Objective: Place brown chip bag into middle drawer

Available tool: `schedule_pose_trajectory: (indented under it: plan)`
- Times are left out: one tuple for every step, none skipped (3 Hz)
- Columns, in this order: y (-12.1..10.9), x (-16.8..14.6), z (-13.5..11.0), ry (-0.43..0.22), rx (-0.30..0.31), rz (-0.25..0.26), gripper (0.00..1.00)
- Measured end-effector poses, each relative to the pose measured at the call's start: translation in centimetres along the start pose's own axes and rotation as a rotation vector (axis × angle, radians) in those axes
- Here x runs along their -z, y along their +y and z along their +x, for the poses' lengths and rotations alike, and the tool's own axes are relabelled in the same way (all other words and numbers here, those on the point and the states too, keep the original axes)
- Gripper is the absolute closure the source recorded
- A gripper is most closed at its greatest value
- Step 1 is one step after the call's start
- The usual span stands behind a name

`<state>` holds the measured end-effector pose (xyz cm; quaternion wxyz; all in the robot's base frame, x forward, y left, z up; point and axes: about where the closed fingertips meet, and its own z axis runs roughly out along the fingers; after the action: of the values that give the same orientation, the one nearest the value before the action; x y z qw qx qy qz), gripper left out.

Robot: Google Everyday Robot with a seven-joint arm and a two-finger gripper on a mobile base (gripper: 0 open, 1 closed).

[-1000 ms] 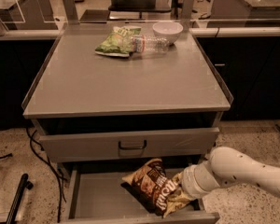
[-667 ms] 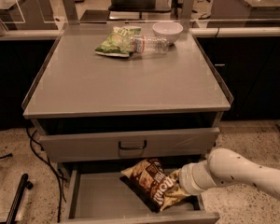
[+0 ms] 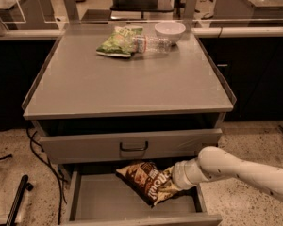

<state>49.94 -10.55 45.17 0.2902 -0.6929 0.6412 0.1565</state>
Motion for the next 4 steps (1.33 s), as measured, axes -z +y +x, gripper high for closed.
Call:
schedule_pose_trajectory:
  plan:
    - [-0.8, -2.5, 0.0, -0.032, 0.024, -0.024, 1.00]
    - [-1.1, -4.0, -0.4, -0.048, 0.050, -0.028, 1.00]
    - [-0.7, -3.9, -1.0, 0.006, 0.078, 0.015, 1.00]
    - [1.7, -4.3, -1.5, 0.076, 0.075, 0.054, 1.00]
